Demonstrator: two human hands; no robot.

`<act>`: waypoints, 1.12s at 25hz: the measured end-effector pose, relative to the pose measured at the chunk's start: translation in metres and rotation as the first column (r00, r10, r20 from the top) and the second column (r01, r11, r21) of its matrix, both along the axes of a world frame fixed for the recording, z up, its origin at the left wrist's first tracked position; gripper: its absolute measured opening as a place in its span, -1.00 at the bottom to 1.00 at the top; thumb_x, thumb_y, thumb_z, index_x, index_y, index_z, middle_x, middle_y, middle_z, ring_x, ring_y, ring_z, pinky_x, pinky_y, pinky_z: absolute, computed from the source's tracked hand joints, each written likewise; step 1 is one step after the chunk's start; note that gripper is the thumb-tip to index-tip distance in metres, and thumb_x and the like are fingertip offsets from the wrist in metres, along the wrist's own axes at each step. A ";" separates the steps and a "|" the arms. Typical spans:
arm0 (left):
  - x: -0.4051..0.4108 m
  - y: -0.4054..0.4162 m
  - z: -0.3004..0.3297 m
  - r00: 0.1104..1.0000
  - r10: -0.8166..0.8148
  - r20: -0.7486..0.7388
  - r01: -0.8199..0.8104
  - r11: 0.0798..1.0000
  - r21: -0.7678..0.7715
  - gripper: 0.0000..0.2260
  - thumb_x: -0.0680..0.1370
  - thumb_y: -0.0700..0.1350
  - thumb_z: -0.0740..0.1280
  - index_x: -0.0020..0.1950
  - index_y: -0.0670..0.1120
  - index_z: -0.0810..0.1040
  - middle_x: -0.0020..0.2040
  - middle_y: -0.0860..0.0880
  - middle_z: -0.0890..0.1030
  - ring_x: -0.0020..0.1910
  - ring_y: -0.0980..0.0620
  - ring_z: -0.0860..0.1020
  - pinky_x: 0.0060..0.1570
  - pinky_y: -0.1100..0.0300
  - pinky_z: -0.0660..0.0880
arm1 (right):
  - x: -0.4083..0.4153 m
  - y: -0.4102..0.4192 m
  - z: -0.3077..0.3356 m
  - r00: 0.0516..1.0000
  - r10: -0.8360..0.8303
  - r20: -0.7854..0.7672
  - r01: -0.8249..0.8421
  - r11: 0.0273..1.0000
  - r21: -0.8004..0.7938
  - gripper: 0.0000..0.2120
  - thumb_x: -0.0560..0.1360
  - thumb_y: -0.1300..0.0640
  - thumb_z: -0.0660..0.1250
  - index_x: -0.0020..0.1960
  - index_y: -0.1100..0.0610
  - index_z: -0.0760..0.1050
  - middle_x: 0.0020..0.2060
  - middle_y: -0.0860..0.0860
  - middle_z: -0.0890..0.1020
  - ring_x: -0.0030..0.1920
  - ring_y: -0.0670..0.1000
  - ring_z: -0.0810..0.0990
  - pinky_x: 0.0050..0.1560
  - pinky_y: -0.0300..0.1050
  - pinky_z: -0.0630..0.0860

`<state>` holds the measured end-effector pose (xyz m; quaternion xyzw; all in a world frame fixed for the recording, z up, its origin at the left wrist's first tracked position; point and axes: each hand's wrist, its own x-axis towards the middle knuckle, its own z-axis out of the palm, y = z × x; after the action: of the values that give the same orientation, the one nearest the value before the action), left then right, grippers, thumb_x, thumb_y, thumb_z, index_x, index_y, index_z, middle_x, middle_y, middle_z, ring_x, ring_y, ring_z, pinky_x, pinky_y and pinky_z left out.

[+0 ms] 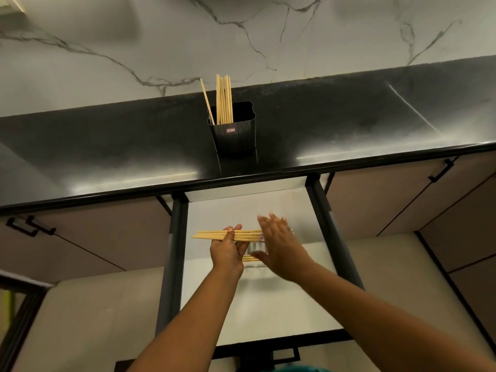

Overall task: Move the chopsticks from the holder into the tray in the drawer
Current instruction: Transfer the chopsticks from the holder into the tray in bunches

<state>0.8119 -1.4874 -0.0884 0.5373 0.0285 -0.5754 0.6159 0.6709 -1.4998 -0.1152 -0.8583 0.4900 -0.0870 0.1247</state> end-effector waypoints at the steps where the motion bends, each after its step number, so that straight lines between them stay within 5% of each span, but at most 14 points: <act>1: -0.001 -0.001 -0.004 1.000 -0.006 -0.025 0.006 1.000 0.005 -0.89 0.61 -0.22 0.22 0.09 -0.18 0.48 0.03 -0.17 0.66 -0.05 -0.16 0.65 -0.05 -0.01 0.60 | 0.006 0.002 -0.009 0.993 0.048 -0.109 -0.052 0.998 -0.032 -0.35 0.61 0.00 0.16 0.55 0.21 -0.04 0.53 0.19 0.15 0.54 0.23 0.05 0.50 0.07 -0.15; 4: 0.008 -0.011 -0.017 0.999 -0.024 -0.031 0.027 0.996 0.088 -0.90 0.60 -0.23 0.23 0.06 -0.22 0.49 -0.03 -0.20 0.65 -0.07 -0.18 0.64 -0.05 -0.03 0.60 | 0.019 -0.012 -0.025 0.978 0.005 -0.207 -0.019 0.998 -0.067 -0.62 0.62 0.17 0.11 0.41 0.22 0.25 0.27 0.20 0.47 0.27 0.21 0.47 0.36 0.06 0.35; 8: 0.074 -0.029 -0.034 0.996 0.086 0.003 -0.085 0.977 0.196 -0.92 0.61 -0.27 0.21 0.06 -0.24 0.46 -0.14 -0.20 0.59 -0.20 -0.08 0.59 -0.02 0.04 0.56 | 0.012 -0.037 -0.048 0.963 0.027 -0.267 -0.014 0.999 0.049 -0.70 0.60 0.17 0.13 0.32 0.19 0.31 0.18 0.13 0.52 0.14 0.13 0.53 0.19 -0.01 0.46; 10: 0.109 -0.034 -0.049 0.931 -0.100 0.352 -0.010 0.955 0.296 -0.91 0.60 -0.24 0.22 0.05 -0.20 0.49 -0.03 -0.20 0.61 -0.14 -0.11 0.59 -0.08 0.09 0.57 | -0.004 -0.045 -0.066 0.939 0.003 -0.345 0.037 0.993 0.110 -0.66 0.60 0.16 0.18 0.35 0.20 0.29 0.23 0.14 0.50 0.20 0.13 0.51 0.24 -0.02 0.45; 11: 0.120 -0.033 -0.057 0.751 -0.297 0.589 0.063 0.921 0.385 -0.88 0.59 -0.21 0.24 0.09 -0.18 0.50 0.05 -0.20 0.61 -0.05 -0.14 0.60 -0.04 0.05 0.57 | -0.009 -0.047 -0.074 0.922 0.006 -0.386 0.048 0.990 0.130 -0.64 0.59 0.16 0.20 0.36 0.20 0.29 0.25 0.14 0.50 0.22 0.13 0.50 0.26 -0.01 0.45; 13: 0.122 -0.026 -0.071 0.236 -0.481 0.844 0.261 0.868 0.422 -0.75 0.57 -0.17 0.26 0.25 -0.14 0.46 0.17 -0.15 0.58 0.13 -0.14 0.56 0.05 0.12 0.51 | -0.005 -0.055 -0.083 0.893 0.037 -0.449 0.053 0.981 0.186 -0.62 0.58 0.18 0.22 0.37 0.21 0.29 0.26 0.15 0.50 0.23 0.14 0.51 0.26 0.00 0.44; 15: 0.108 -0.020 -0.082 -0.086 -0.392 0.916 0.505 0.775 0.380 -0.59 0.57 -0.17 0.28 0.41 -0.14 0.34 0.29 -0.09 0.50 0.20 -0.01 0.51 0.12 0.23 0.42 | 0.012 -0.062 -0.089 0.865 0.074 -0.496 0.060 0.967 0.249 -0.64 0.56 0.21 0.21 0.35 0.21 0.31 0.25 0.17 0.51 0.22 0.19 0.52 0.24 0.07 0.45; 18: 0.087 -0.024 -0.109 -0.464 -0.363 0.808 0.635 0.500 0.589 -0.49 0.62 -0.11 0.15 0.54 -0.11 0.08 0.48 -0.12 0.28 0.37 -0.06 0.39 0.31 0.21 0.32 | 0.031 -0.074 -0.098 0.851 0.104 -0.515 0.078 0.944 0.320 -0.62 0.53 0.27 0.25 0.33 0.21 0.33 0.27 0.17 0.49 0.24 0.19 0.50 0.22 0.08 0.42; 21: 0.085 -0.031 -0.133 -0.668 -0.425 0.611 0.545 0.281 0.790 -0.52 0.65 -0.07 0.00 0.56 -0.12 -0.03 0.58 -0.10 -0.02 0.55 -0.07 -0.02 0.50 0.10 -0.05 | 0.031 -0.078 -0.108 0.853 0.117 -0.508 0.069 0.941 0.332 -0.57 0.48 0.30 0.32 0.33 0.19 0.34 0.28 0.15 0.47 0.26 0.16 0.48 0.20 0.03 0.44; 24: 0.091 -0.040 -0.142 -0.817 -0.233 0.528 0.510 0.136 0.850 -0.54 0.66 -0.05 -0.07 0.54 -0.17 0.02 0.58 -0.14 0.00 0.55 -0.10 -0.04 0.52 0.01 -0.06 | 0.026 -0.080 -0.112 0.851 0.087 -0.518 0.104 0.939 0.329 -0.59 0.48 0.27 0.33 0.32 0.17 0.37 0.27 0.11 0.47 0.25 0.13 0.49 0.14 0.02 0.47; 28: 0.095 -0.044 -0.144 -0.767 -0.439 0.469 0.464 0.126 0.877 -0.41 0.62 0.20 -0.06 0.52 -0.14 0.14 0.56 -0.12 0.13 0.55 -0.09 0.01 0.52 0.01 -0.02 | 0.015 -0.086 -0.108 0.857 0.061 -0.511 0.132 0.934 0.333 -0.69 0.48 0.28 0.31 0.22 0.16 0.51 0.17 0.09 0.58 0.18 0.12 0.56 0.14 -0.02 0.50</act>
<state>0.9070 -1.5314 -0.2329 0.5811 -0.7624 -0.2447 -0.1459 0.6854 -1.5854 -0.2232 -0.8039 0.5289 0.2326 0.1413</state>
